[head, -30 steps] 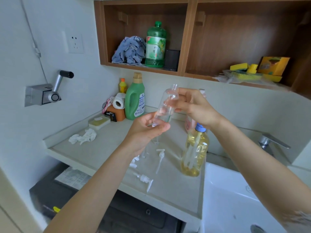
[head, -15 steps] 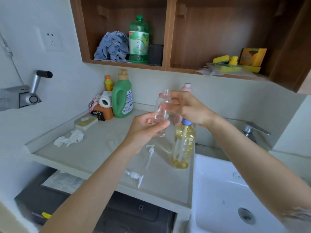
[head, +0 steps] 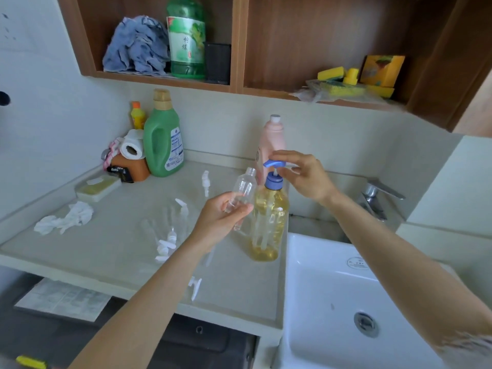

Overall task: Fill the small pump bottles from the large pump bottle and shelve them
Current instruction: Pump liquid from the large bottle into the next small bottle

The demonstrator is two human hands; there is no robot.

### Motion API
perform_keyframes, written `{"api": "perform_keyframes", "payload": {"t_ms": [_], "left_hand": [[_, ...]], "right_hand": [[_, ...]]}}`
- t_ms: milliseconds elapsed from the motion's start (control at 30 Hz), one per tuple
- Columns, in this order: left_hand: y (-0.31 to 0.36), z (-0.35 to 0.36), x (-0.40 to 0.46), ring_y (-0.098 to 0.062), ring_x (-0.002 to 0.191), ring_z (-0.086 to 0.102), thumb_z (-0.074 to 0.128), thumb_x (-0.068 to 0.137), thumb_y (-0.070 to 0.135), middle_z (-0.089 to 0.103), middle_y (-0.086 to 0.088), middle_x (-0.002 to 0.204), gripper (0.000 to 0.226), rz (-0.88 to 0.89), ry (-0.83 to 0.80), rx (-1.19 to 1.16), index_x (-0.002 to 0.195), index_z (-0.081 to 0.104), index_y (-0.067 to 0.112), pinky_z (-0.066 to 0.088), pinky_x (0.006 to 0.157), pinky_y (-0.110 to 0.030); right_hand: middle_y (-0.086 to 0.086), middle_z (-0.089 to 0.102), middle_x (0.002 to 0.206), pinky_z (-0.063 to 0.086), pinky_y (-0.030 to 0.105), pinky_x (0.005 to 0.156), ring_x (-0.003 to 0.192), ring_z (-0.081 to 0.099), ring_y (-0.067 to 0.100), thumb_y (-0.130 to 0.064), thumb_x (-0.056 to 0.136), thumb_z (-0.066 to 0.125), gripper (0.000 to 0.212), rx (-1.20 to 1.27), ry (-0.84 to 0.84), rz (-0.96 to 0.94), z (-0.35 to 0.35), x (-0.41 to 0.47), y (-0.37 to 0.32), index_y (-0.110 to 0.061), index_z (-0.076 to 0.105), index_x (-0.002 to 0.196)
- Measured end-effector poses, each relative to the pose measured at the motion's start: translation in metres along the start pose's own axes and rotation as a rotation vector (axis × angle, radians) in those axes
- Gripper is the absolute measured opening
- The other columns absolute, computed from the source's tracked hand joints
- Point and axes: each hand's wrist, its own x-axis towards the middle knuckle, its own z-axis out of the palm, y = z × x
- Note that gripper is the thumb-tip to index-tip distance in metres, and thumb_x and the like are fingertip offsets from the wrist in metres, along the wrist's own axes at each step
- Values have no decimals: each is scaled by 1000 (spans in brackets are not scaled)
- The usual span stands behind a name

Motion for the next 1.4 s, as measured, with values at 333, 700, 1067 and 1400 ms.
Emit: {"api": "perform_keyframes", "payload": {"t_ms": [333,700,1067,1400], "left_hand": [[-4,12,18,-5,52,50,72,83,19,59,5,75,30,-2,-7,-18,112,65,14,43,51,-18],[-6,10,29,-11,60,50,74,82,19,51,-3,79,40,20,-17,-33,120,63,14,46,56,-25],[3,3,33,-14,47,49,78,77,12,63,12,66,25,-14,-2,-15,98,68,21,39,44,-21],[11,6,29,-10,48,48,75,79,10,65,15,65,22,-84,-11,-52,93,66,24,40,45,-21]], "right_hand": [[-9,66,108,43,15,97,104,60,4,-10,91,64,19,-60,227,-201,15,2,15,-13,74,106],[-11,64,106,47,21,95,101,63,9,-14,89,62,21,-58,304,-257,23,1,15,-11,74,104],[5,71,103,43,15,94,103,61,11,-12,75,45,36,-48,489,-290,54,-14,13,-2,73,96],[4,71,103,41,11,92,100,60,13,-12,73,42,39,-84,487,-292,50,-13,1,-4,72,96]]}}
